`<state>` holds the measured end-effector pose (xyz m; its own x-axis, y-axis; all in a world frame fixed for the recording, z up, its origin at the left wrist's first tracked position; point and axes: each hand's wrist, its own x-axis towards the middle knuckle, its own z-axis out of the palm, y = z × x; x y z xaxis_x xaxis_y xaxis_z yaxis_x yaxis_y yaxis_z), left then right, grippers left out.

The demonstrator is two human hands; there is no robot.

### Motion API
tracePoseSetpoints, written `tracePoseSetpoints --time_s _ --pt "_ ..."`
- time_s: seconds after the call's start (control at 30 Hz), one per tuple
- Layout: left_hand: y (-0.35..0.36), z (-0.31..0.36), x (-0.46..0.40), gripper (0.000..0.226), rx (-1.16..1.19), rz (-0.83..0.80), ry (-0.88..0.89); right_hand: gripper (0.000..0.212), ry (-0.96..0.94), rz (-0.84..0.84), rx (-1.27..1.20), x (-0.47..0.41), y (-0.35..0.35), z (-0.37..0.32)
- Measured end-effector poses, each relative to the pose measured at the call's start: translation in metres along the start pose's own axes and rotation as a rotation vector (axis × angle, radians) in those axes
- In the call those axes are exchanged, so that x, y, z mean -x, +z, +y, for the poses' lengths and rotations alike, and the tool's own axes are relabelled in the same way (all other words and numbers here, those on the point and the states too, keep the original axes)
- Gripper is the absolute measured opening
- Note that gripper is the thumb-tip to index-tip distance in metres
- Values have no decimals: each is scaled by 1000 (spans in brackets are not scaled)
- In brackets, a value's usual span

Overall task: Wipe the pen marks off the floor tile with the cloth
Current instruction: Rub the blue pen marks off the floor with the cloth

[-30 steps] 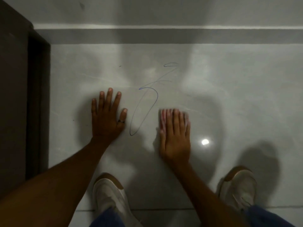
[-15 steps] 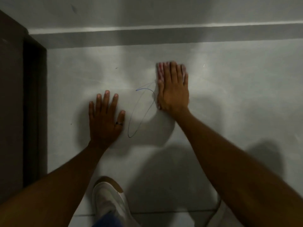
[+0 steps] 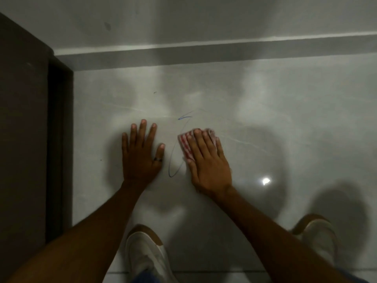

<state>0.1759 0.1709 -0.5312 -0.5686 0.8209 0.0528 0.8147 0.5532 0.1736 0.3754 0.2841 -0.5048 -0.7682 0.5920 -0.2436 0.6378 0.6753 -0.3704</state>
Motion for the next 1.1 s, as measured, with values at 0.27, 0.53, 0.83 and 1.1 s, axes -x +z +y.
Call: tracePoseSetpoints --time_s 0.27,0.53,0.83,1.1 --pt "0 1 0 67 -21 -25 0 67 117 63 -16 -111 -27 5" --pt "-2 -1 1 67 -44 -81 6 68 79 94 -66 -47 22 -61" --pt "-5 -1 2 65 -12 -103 3 68 -260 4 -53 98 75 -71" --pt "3 -5 3 64 -38 -94 10 72 -424 -1 30 45 39 -20"
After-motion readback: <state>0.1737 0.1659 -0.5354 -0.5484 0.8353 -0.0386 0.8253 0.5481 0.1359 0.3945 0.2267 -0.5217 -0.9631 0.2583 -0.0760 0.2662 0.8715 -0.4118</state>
